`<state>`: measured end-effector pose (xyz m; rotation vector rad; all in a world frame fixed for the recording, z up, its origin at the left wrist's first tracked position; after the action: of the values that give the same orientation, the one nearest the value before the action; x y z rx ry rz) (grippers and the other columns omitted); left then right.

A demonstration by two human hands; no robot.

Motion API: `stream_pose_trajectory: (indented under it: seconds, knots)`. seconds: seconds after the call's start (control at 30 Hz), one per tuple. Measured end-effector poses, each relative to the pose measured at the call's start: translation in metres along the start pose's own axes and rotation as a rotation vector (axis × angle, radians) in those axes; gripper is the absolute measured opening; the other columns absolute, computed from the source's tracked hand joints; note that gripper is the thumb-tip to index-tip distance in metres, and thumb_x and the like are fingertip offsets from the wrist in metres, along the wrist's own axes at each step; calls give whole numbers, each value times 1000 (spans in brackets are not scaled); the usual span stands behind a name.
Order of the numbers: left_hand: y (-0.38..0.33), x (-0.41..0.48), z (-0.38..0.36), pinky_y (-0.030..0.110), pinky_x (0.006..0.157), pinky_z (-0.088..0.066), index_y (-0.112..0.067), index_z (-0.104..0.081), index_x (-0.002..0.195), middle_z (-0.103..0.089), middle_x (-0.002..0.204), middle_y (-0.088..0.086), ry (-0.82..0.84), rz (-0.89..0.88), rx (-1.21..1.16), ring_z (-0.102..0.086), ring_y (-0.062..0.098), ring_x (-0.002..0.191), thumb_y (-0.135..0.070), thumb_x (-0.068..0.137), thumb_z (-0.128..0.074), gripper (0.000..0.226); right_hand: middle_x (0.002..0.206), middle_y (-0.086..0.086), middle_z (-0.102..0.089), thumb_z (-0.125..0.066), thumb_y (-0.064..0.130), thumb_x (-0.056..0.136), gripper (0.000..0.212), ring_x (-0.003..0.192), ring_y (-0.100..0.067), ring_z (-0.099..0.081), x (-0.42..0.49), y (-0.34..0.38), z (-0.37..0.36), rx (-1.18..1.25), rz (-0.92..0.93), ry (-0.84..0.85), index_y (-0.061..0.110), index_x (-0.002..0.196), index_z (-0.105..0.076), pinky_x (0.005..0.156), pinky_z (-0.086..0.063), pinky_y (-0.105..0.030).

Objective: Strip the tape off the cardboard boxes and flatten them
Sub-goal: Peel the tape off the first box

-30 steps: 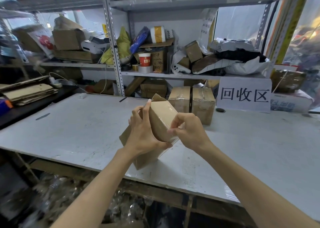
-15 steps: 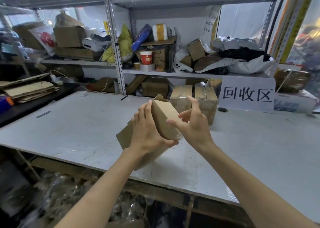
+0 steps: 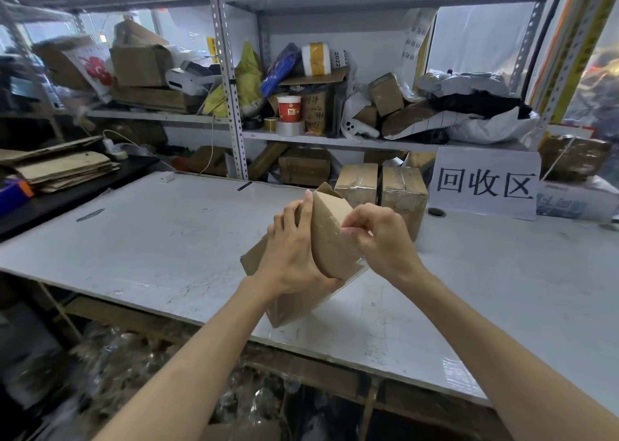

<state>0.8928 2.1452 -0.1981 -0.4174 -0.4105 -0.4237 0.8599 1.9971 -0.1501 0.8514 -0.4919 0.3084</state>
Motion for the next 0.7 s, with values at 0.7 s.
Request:
stream_pose_trajectory:
  seconds: [0.7]
  knots:
    - [22, -2, -2, 34, 96, -44, -38, -22, 134, -18, 135, -1, -175, 116, -324, -33, 26, 124, -68, 40, -76, 113, 72, -2, -66, -77, 18, 73, 16, 65, -15, -66, -6, -29, 27, 69, -194, -239, 11, 80, -65, 65, -60, -37]
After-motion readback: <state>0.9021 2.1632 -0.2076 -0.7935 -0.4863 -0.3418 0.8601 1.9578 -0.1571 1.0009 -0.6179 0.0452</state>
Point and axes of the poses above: each hand's wrist, its own x-axis towards the middle knuckle, its own z-axis out of the back of the hand, y = z × x, the point moved 6 cm from there along x, towards the middle knuckle
